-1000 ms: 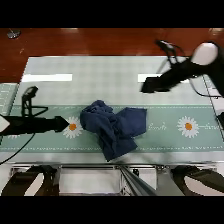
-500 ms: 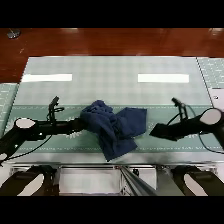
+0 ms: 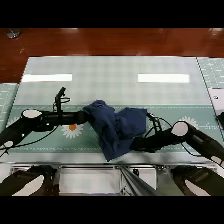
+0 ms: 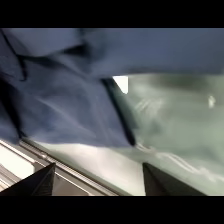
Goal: Fold the shirts.
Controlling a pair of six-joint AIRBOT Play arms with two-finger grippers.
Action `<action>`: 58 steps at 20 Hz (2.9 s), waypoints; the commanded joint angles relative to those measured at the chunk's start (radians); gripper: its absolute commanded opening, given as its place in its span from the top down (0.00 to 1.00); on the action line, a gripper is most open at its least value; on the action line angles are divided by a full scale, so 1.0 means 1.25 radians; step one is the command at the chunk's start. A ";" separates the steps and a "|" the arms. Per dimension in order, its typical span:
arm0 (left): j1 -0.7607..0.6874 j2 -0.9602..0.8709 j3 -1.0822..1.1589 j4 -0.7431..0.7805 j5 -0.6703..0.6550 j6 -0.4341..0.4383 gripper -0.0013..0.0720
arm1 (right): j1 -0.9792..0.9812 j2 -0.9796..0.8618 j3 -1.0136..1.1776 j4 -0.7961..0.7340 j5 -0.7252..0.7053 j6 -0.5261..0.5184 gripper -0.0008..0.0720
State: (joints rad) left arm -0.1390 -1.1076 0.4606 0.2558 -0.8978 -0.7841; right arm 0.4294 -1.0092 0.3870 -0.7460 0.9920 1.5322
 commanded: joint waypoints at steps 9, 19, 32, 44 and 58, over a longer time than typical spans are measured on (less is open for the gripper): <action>0.049 0.034 0.114 0.070 -0.104 0.011 0.96 | 0.133 -0.164 0.185 0.071 -0.159 -0.042 0.96; 0.337 0.174 0.727 0.193 -0.213 -0.290 0.96 | -0.160 -0.071 1.126 -0.397 0.175 0.041 0.96; 0.336 0.370 1.207 0.563 -0.387 -0.452 0.96 | -0.162 0.198 1.425 -0.536 0.375 -0.016 0.96; 0.321 0.388 0.611 0.354 -0.298 -0.355 0.96 | -0.162 0.166 0.938 -0.585 0.377 0.002 0.96; 0.125 -0.261 0.588 0.351 0.055 -0.281 0.96 | -0.420 -0.392 0.893 -0.308 0.057 -0.005 0.96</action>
State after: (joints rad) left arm 0.0643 -1.2781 1.1549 0.6991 -0.8795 -1.1336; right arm -0.0700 -1.3598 1.5063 -1.2873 1.1618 1.5429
